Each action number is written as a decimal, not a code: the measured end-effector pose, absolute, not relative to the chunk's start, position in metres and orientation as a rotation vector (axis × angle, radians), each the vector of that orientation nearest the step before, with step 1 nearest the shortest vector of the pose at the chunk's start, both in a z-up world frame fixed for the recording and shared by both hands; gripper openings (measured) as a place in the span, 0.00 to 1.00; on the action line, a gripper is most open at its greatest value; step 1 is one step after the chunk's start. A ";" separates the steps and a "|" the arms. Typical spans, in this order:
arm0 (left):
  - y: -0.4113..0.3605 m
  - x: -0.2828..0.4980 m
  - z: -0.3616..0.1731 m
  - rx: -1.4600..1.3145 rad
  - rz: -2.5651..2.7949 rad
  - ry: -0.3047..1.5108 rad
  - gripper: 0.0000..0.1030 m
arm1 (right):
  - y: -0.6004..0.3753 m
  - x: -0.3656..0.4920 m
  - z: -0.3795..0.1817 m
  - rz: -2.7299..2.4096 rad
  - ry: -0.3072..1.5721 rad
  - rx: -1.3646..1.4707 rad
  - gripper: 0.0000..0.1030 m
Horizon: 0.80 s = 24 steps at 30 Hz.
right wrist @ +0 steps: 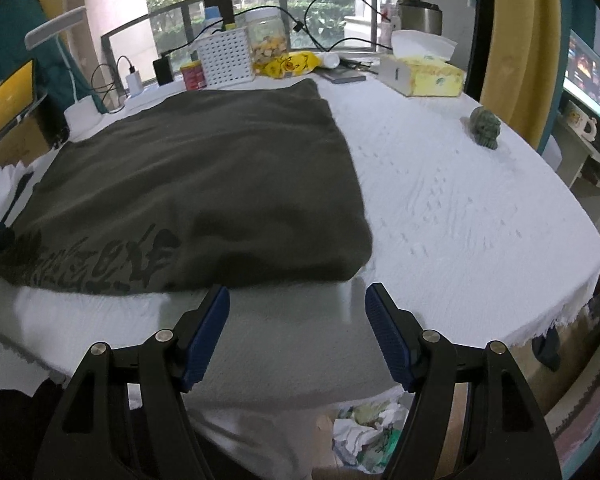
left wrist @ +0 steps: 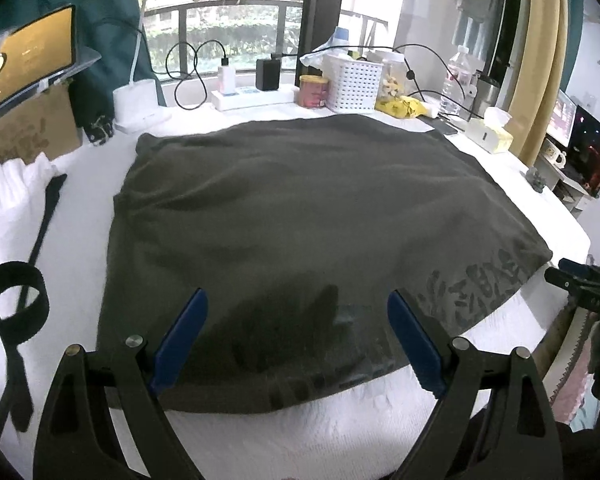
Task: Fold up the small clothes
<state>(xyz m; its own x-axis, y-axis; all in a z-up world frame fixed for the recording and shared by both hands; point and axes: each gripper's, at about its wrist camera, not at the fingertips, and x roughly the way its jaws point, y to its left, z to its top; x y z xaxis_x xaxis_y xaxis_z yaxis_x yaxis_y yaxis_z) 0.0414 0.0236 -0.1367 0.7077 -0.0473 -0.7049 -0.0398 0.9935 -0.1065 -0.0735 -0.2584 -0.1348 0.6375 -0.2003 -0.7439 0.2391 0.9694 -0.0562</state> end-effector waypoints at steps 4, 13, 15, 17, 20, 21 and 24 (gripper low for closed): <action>0.025 0.040 -0.139 -0.130 -0.024 0.788 0.88 | -0.256 -0.076 -0.138 -0.240 0.850 0.070 0.72; 0.030 0.047 -0.143 -0.163 -0.052 0.789 0.88 | -0.252 -0.063 -0.140 -0.215 0.839 0.138 0.72; 0.033 0.048 -0.143 -0.166 -0.055 0.788 0.88 | -0.250 -0.058 -0.140 -0.215 0.839 0.141 0.72; 0.036 0.050 -0.142 -0.159 -0.047 0.786 0.88 | -0.249 -0.052 -0.141 -0.216 0.840 0.139 0.72; 0.041 0.054 -0.142 -0.153 -0.025 0.787 0.88 | -0.247 -0.042 -0.141 -0.220 0.843 0.135 0.72; 0.042 0.055 -0.142 -0.152 -0.018 0.788 0.88 | -0.247 -0.039 -0.141 -0.219 0.846 0.136 0.72; 0.047 0.061 -0.143 -0.144 0.006 0.795 0.88 | -0.246 -0.028 -0.142 -0.222 0.852 0.126 0.74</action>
<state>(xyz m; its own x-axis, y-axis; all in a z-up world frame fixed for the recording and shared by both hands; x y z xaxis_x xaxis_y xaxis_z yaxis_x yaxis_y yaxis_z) 0.0609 0.0473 -0.1427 0.7009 -0.0484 -0.7116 -0.0597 0.9902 -0.1262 -0.0279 -0.2463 -0.1415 0.6371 -0.1433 -0.7574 0.2435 0.9697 0.0213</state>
